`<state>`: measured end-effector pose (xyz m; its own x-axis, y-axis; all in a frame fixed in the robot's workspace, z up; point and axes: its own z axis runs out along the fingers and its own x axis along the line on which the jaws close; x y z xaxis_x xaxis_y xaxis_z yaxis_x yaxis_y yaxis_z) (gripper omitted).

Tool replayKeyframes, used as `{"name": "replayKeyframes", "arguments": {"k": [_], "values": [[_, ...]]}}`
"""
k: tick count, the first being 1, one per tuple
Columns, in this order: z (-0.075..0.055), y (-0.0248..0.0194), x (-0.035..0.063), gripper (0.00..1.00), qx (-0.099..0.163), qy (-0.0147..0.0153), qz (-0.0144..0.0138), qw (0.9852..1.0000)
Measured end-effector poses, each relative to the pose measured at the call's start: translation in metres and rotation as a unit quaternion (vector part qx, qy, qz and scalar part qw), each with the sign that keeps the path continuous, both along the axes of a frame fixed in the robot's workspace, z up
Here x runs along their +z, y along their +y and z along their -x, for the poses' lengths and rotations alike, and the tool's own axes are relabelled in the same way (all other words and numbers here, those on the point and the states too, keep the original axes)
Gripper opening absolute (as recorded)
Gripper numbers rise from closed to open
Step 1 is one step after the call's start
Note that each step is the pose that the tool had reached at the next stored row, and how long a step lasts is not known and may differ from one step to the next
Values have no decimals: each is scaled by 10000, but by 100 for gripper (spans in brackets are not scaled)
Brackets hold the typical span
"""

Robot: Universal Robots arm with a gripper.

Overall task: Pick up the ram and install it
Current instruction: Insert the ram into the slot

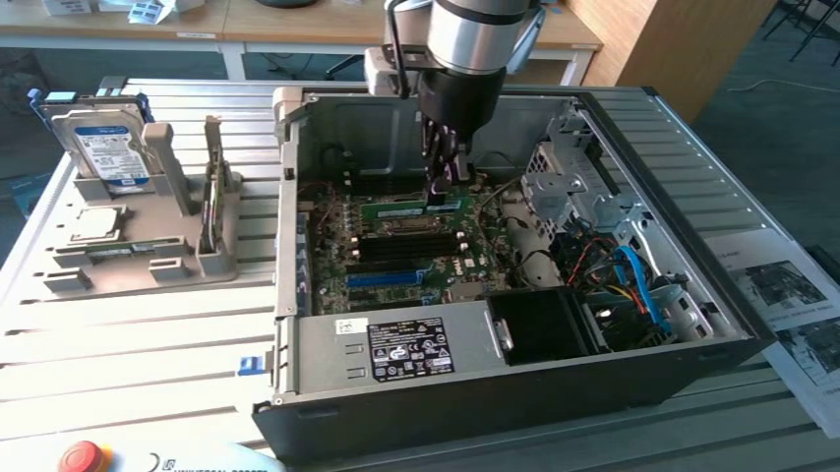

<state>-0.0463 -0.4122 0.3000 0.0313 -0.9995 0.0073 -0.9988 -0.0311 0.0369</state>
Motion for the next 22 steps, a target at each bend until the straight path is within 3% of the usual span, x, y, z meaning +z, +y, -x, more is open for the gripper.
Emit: {"name": "replayKeyframes", "arguments": {"k": [17, 22], "values": [[-5, 1, -17, 11, -177, 2, 0, 9998], [-4, 0, -57, 11, -188, 2, 33, 9998]]}}
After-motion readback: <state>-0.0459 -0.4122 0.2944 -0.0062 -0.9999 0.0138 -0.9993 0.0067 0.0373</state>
